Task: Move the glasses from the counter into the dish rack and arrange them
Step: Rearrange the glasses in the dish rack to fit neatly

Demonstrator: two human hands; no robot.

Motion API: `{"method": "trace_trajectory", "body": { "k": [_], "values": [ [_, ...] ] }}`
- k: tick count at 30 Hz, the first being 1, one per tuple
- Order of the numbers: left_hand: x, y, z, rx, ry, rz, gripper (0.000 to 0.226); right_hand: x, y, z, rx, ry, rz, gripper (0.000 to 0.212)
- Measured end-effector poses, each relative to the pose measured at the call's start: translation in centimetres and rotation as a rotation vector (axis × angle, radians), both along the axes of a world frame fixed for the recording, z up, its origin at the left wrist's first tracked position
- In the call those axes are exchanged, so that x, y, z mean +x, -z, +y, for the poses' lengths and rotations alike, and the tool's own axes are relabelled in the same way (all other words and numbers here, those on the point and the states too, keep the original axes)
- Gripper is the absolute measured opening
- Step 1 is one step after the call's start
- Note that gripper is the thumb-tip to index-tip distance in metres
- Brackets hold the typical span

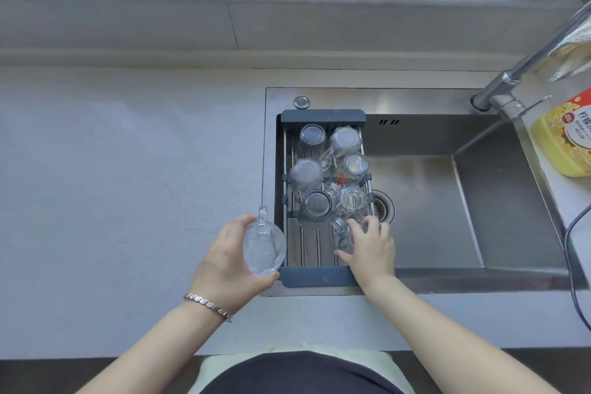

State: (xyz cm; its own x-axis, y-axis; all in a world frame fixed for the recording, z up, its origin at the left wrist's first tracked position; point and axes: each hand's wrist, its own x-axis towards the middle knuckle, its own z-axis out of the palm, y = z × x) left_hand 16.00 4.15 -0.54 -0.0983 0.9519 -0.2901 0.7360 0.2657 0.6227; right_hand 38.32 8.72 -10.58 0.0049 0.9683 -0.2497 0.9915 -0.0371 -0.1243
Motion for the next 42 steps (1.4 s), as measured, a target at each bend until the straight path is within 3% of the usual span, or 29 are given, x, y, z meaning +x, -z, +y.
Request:
{"method": "trace_trajectory", "body": {
  "k": [3, 6, 8, 10, 13, 16, 19, 23, 26, 31, 36, 42],
  "values": [
    [0.2, 0.0, 0.2, -0.023, 0.002, -0.025, 0.088, 0.0, -0.9, 0.2, -0.07, 0.03, 0.078, 0.071],
    [0.6, -0.6, 0.8, -0.103, -0.101, -0.138, 0.088, -0.1, -3.8, 0.0, -0.015, -0.053, 0.474, 0.081],
    [1.1, -1.4, 1.6, -0.171, -0.235, -0.257, 0.081, -0.6, -6.0, -0.7, -0.134, -0.206, 0.738, 0.091],
    [1.6, -1.9, 2.6, -0.274, -0.389, -0.454, 0.071, -1.3, -7.0, -1.6, -0.179, -0.301, 0.874, 0.094],
    [2.5, -2.1, 3.6, -0.482, -0.527, -0.824, 0.058, -2.1, -7.4, -2.2, 0.023, -0.25, 1.025, 0.074],
    [3.0, -1.2, 4.2, -0.603, -0.446, -0.886, 0.033, -1.6, -8.1, -1.5, 0.207, -0.233, 1.039, 0.061],
    [2.8, 0.3, 4.3, -0.559, -0.253, -0.646, 0.036, -0.4, -8.6, -0.5, 0.138, -0.212, 0.907, 0.059],
    [1.2, 3.4, 4.0, -0.247, 0.338, 0.171, 0.043, 0.3, -8.5, 0.7, -0.079, -0.127, 0.641, 0.061],
    [0.8, 5.6, 4.3, -0.208, 0.717, 0.48, 0.046, -0.9, -8.3, 1.2, -0.175, -0.159, 0.515, 0.059],
    [0.0, 6.9, 4.8, -0.261, 0.922, 0.698, 0.051, -4.6, -7.3, 1.3, -0.283, -0.282, 0.252, 0.054],
    [-0.6, 7.4, 5.1, -0.191, 0.959, 0.715, 0.05, -6.0, -7.2, 1.2, -0.307, -0.235, 0.162, 0.049],
    [-0.3, 7.8, 6.7, -0.21, 1.0, 0.731, 0.051, -6.4, -7.8, 0.5, -0.247, -0.353, 0.054, 0.049]
  ]
}}
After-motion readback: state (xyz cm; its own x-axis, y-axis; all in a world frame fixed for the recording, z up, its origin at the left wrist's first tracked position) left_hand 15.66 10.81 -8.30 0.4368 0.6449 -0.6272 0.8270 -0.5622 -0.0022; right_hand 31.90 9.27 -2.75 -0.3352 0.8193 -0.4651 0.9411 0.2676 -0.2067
